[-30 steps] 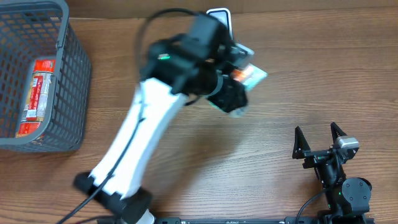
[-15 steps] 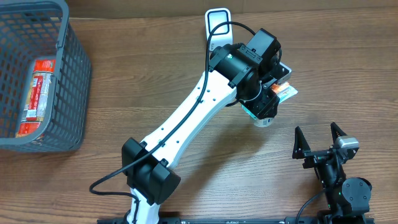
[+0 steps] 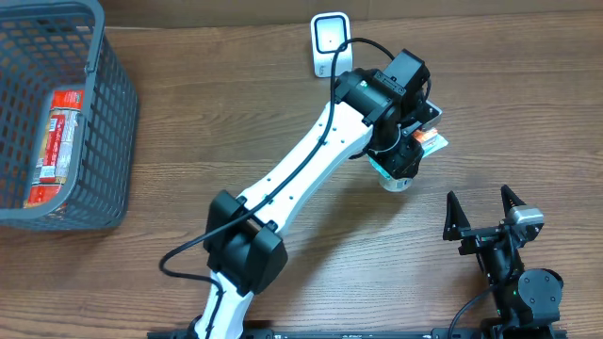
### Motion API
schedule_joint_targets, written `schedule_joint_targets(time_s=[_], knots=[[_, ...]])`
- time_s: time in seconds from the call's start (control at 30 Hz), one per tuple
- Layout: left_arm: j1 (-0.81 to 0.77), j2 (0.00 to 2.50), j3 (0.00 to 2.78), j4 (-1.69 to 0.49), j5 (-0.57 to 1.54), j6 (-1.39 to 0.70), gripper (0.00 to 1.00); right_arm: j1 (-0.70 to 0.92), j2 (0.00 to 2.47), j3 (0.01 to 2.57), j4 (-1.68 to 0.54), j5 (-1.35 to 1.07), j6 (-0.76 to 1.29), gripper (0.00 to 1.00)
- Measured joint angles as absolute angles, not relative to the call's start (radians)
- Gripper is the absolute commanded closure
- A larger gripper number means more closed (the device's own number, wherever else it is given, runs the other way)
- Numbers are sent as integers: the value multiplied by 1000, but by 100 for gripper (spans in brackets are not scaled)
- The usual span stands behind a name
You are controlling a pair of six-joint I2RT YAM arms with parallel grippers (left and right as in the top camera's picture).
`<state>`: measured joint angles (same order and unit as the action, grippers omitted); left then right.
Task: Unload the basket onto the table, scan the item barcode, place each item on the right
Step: 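Lift the tissue pack out and carry it toward the white scanner, then hold the tissue pack in front of the scanner window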
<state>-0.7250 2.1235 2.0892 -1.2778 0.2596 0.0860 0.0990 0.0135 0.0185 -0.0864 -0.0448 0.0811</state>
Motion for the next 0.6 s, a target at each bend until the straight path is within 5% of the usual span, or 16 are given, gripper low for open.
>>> schedule_joint_targets(time_s=[0.6], knots=[[-778,2213,2068,-1077,86,69,56,99,14,19,-86,-44,81,0]])
